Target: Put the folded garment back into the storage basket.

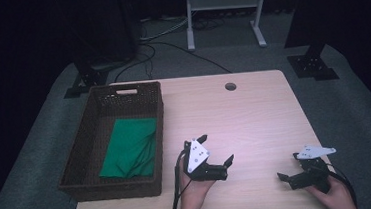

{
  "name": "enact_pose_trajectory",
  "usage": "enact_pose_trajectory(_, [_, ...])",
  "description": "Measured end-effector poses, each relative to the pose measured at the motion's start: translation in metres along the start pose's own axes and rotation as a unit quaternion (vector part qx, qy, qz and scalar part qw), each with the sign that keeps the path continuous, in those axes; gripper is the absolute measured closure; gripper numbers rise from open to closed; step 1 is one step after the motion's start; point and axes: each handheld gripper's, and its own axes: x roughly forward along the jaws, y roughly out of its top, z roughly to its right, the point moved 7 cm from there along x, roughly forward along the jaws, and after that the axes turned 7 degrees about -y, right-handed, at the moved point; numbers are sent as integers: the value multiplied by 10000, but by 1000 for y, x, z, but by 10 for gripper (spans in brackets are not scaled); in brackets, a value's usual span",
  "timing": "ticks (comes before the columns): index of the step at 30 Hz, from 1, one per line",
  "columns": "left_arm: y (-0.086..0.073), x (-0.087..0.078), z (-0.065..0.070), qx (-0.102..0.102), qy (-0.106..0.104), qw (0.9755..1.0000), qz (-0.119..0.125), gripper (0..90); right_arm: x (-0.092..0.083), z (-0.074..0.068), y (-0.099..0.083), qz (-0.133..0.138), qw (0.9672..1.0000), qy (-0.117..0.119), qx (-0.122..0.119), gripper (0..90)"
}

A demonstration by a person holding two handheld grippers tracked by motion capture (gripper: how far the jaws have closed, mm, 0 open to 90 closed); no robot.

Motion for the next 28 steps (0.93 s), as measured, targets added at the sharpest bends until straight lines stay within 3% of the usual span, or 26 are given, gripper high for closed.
enact_pose_trajectory(13, [-32,-1,-2,-168,-26,9997,146,0,0,0,0,3,10000,-1,2,0])
enact_pose_trajectory(16, [-37,-1,-2,-186,-33,9998,82,0,0,0,0,3,10000,-1,-1,0])
enact_pose_trajectory(28, [-39,-4,0,-72,40,9995,314,0,0,0,0,4,10000,0,1,0])
